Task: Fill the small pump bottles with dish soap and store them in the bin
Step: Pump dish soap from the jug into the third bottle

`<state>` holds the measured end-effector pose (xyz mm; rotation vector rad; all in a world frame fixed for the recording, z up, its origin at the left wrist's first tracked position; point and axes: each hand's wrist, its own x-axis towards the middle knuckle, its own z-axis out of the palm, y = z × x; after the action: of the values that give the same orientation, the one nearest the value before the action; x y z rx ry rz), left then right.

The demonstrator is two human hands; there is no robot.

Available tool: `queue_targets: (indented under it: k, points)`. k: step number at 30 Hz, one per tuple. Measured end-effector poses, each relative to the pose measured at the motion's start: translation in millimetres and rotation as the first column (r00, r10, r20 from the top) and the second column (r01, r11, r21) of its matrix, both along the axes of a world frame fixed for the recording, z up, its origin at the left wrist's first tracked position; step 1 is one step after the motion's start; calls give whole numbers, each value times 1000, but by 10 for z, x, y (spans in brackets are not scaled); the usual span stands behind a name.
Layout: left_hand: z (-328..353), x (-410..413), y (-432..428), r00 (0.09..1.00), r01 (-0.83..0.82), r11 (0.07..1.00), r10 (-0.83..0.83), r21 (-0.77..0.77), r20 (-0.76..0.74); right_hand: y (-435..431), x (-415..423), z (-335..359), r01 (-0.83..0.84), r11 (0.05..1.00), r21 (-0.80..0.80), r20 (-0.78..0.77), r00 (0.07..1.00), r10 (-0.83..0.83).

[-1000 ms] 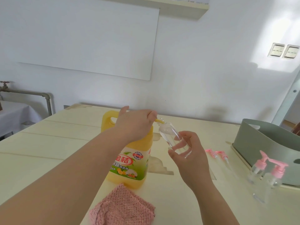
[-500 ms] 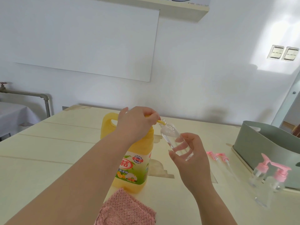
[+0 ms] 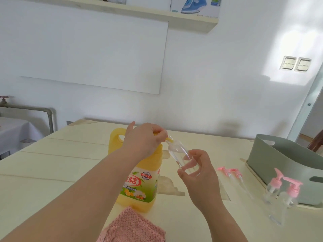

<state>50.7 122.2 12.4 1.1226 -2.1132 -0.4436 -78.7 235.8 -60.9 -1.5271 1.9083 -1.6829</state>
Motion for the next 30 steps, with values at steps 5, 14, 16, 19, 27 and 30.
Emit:
queue_targets:
  k: [5,14,16,19,27,30]
  points:
    - [191,58,14,996,77,995,-74,65,-45,43,-21,149,-41,999,1,-21,999,41]
    - [-3,22,44,1000,5,999,-5,-46,-5,-31,-33,11,10,1000,-19,-17,1000,-11]
    - [-47,19,18,999,-8,997,11,-82,41,-49,-19,-36,16,1000,-16,-6,1000,-16]
    - [-128,1,-25,996,-21,992,32,-127,82,-55,-14,-80,13,1000,-21,13,1000,-12]
    - [-188,24,23,988,-45,983,70,-181,138,-18,-47,-67,-5,1000,29,-49,999,7]
    - [-94,45,44,995,-10,994,20,-105,94,8,-51,-37,-3,1000,24,-65,998,4]
